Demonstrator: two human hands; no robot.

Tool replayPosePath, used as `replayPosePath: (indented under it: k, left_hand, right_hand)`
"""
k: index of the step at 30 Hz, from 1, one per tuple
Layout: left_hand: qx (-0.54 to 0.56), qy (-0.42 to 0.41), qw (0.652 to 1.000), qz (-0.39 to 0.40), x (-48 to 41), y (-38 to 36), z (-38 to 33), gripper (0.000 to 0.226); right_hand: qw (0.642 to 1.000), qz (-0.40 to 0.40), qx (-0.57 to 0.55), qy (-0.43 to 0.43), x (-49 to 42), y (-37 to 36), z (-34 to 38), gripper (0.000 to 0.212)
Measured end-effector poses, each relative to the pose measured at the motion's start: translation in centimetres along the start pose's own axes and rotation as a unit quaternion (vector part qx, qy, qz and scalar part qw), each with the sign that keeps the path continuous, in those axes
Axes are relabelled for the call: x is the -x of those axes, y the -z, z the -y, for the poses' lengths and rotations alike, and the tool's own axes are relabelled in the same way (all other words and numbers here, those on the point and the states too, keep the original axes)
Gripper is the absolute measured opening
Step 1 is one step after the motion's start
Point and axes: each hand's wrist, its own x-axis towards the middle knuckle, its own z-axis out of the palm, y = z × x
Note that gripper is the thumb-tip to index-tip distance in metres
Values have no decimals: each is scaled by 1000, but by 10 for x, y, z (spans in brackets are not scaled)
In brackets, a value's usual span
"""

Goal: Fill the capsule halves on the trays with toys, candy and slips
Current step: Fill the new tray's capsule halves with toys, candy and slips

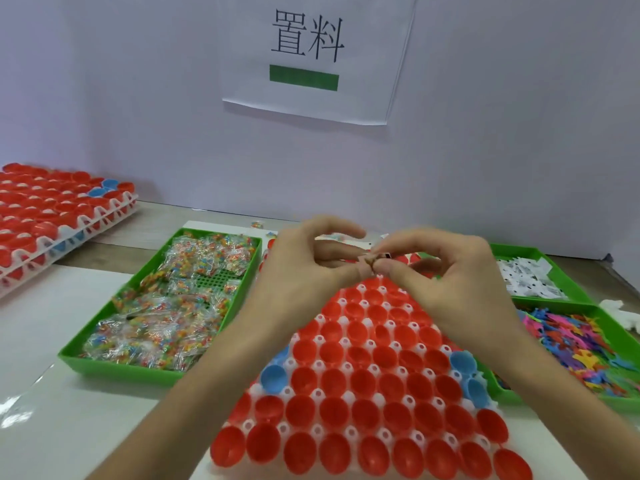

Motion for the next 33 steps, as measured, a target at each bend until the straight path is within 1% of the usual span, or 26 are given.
replayPosePath:
  k: [2,4,6,8,11,14,20,23,30,33]
  left_hand:
    - [13,17,998,-52,-7,13,4,30]
    - [0,34,996,-80,-15,27,10,26]
    - [-16,60,994,-95,-22,47,16,21]
    - [-19,78,988,-134,-26,72,22,15]
    - [-23,74,977,-200,-27,108,24,12]
    - [-4,60,971,-232,-26,126,24,13]
    - [45,16,951,-305,-27,140,24,20]
    - [44,21,952,-302,-28,144,27,20]
    - [-6,58,971,-233,-29,141,35,19]
    - [-25,85,977,-193,-30,140,38,14]
  right_hand:
    - [999,9,-30,-20,-20,-13,-2,12]
    - [998,26,-33,-37,-41,-27,-10,9]
    - [998,42,10,-51,-61,-41,-25,8]
    - [994,55,59,-79,-79,-52,-45,8]
    - [983,87,116,-110,-94,-68,-73,3]
    - [974,117,161,-108,-98,-82,-90,2]
    - [970,136,173,-99,-99,-92,-99,3]
    - [968,145,187,-88,-101,-97,-96,5]
    - [949,174,249,-89,-104,-107,-94,7]
    - [946,182,247,-106,-108,-106,-95,7]
